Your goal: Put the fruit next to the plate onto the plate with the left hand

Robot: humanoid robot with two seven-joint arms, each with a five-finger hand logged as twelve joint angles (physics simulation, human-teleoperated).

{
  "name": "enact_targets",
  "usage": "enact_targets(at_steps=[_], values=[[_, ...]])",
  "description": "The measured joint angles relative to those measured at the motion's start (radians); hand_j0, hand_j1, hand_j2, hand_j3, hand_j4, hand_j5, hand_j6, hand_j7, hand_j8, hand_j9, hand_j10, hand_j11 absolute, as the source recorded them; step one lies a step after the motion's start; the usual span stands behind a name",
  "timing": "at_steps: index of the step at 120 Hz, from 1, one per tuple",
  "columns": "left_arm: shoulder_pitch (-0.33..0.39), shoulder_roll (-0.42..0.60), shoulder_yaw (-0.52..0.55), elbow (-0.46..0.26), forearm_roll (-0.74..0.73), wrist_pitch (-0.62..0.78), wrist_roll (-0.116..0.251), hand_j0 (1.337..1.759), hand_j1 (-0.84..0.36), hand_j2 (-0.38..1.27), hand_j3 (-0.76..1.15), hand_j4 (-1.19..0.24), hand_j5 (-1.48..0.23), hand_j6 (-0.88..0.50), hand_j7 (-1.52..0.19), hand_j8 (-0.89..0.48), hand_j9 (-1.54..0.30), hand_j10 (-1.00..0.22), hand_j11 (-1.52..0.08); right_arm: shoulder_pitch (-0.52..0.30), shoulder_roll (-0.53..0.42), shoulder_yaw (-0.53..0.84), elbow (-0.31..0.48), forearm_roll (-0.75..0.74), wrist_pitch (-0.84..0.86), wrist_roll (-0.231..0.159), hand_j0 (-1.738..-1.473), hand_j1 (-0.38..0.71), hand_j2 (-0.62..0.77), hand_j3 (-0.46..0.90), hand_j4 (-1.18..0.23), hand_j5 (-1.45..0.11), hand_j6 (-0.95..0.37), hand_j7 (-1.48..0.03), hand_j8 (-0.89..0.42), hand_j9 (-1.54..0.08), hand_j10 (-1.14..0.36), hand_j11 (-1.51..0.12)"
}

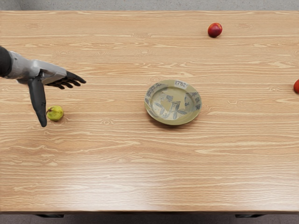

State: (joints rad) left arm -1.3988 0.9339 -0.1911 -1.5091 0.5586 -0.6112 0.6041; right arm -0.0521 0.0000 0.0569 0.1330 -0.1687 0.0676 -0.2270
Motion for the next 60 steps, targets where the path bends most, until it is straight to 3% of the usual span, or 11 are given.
enact_targets(at_steps=[17, 32, 44, 60], values=[[0.014, 0.007, -0.011, -0.05, 0.101, 0.069, 0.005, 1.658, 0.31, 0.01, 0.0, -0.04, -0.05, -0.04, -0.05, -0.04, -0.04, -0.04, -0.04, -0.002, 0.0, 0.0, -0.001, 0.0, -0.001, 0.0, -1.658, -0.35, 0.0, 0.0, 0.0, 0.0, 0.0, 0.0, 0.0, 0.0, 0.0, 0.0], [0.117, -0.002, -0.01, -0.11, 0.298, 0.274, 0.006, 1.658, 0.31, 0.01, 0.0, -0.04, -0.05, -0.04, -0.05, -0.04, -0.05, -0.04, -0.04, -0.003, 0.0, 0.0, -0.002, 0.0, -0.004, 0.0, -1.658, -0.35, 0.0, 0.0, 0.0, 0.0, 0.0, 0.0, 0.0, 0.0, 0.0, 0.0], [0.144, -0.015, -0.008, -0.126, 0.401, 0.396, 0.007, 1.658, 0.31, 0.01, 0.0, -0.04, -0.05, -0.04, -0.05, -0.04, -0.04, -0.04, -0.04, -0.003, 0.0, 0.0, -0.002, 0.0, -0.004, 0.0, -1.658, -0.35, 0.0, 0.0, 0.0, 0.0, 0.0, 0.0, 0.0, 0.0, 0.0, 0.0], [0.185, -0.036, -0.005, -0.13, 0.448, 0.453, 0.007, 1.658, 0.31, 0.01, 0.0, -0.04, -0.05, -0.04, -0.04, -0.04, -0.04, -0.04, -0.04, -0.011, 0.0, 0.0, -0.003, 0.0, -0.005, 0.0, -1.658, -0.35, 0.0, 0.0, 0.0, 0.0, 0.0, 0.0, 0.0, 0.0, 0.0, 0.0]])
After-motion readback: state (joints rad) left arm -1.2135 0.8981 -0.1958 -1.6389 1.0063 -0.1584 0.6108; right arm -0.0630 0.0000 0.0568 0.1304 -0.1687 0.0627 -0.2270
